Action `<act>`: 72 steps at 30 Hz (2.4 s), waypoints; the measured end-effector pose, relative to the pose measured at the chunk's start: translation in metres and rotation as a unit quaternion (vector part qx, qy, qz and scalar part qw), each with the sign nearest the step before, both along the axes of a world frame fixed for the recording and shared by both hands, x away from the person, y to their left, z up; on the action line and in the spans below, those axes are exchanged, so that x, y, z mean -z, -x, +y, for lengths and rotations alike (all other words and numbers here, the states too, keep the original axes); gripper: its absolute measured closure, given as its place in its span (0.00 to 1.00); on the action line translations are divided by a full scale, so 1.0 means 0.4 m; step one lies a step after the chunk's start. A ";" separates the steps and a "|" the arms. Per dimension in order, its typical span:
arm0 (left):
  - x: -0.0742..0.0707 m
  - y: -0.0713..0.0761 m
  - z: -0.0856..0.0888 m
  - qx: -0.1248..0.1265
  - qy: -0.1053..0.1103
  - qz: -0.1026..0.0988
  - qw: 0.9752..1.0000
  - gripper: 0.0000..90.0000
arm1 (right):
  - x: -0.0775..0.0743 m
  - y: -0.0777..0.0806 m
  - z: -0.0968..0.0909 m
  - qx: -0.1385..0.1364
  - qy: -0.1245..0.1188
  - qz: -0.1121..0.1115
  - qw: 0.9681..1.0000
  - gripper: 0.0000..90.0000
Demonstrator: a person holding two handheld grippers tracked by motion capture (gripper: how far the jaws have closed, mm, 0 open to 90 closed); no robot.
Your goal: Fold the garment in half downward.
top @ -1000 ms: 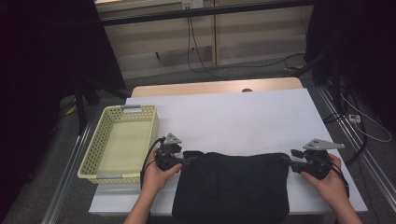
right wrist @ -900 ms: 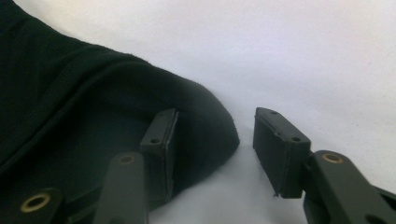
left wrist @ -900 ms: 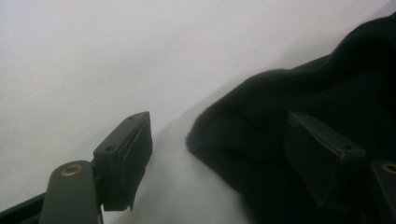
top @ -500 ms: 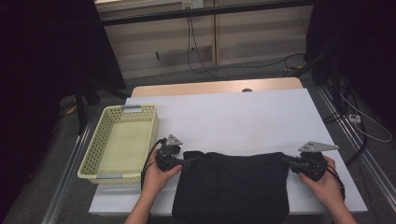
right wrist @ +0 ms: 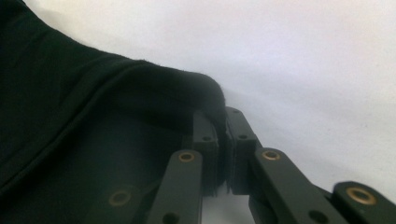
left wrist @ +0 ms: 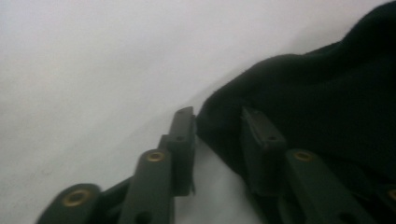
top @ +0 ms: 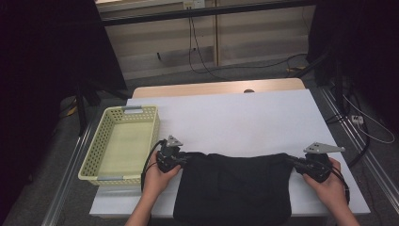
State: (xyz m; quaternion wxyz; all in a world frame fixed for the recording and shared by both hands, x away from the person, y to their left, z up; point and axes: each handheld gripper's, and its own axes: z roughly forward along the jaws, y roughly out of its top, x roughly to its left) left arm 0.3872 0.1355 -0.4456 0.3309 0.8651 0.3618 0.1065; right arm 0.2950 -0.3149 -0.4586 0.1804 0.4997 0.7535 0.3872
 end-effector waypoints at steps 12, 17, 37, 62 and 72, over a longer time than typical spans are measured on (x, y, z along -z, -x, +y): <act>-0.055 -0.014 -0.015 -0.038 0.017 -0.013 0.999 0.96 | -0.046 -0.010 -0.017 0.011 0.000 -0.041 0.999 0.97; -0.085 -0.042 -0.013 -0.052 0.023 -0.032 0.998 0.96 | -0.070 -0.044 -0.022 0.025 0.008 -0.055 0.998 0.97; -0.121 -0.192 -0.014 -0.079 0.066 -0.032 0.994 0.96 | -0.106 -0.243 -0.066 0.067 -0.027 -0.058 0.996 0.97; -0.054 -0.227 -0.064 -0.065 0.072 0.011 0.995 0.22 | -0.073 -0.250 -0.003 0.071 0.025 -0.047 0.996 0.41; -0.058 -0.146 -0.089 -0.021 0.073 0.014 0.997 0.15 | -0.072 -0.161 0.098 -0.009 0.001 -0.056 0.998 0.42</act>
